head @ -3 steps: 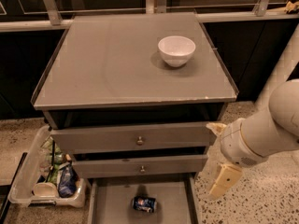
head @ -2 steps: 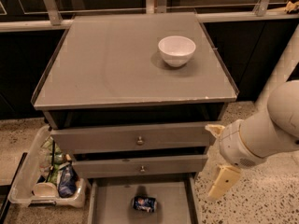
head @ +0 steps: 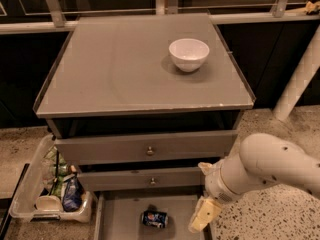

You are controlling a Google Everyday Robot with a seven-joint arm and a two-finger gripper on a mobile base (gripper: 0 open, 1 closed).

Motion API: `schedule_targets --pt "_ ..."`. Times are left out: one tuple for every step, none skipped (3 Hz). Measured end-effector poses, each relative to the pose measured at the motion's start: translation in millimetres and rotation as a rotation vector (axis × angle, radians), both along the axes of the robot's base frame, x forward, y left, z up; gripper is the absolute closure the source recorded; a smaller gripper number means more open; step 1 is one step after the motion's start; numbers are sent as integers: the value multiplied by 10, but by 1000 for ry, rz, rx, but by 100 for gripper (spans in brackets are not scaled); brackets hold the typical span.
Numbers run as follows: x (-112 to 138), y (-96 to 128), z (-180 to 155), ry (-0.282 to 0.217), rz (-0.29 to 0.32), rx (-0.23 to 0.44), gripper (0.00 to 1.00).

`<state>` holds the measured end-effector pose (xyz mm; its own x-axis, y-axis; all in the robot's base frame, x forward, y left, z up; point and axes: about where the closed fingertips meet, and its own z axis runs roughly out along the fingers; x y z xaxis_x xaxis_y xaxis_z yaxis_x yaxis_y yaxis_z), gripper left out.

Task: Pick pepsi can from bottom drawer and place on counter

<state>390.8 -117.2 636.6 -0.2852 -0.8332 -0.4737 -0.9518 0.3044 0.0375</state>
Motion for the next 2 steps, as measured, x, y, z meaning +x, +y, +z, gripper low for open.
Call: schedule_targets --pt "20 89 -569 -3 -39 47 0" --pt "79 188 -1050 -43 -48 109 0"
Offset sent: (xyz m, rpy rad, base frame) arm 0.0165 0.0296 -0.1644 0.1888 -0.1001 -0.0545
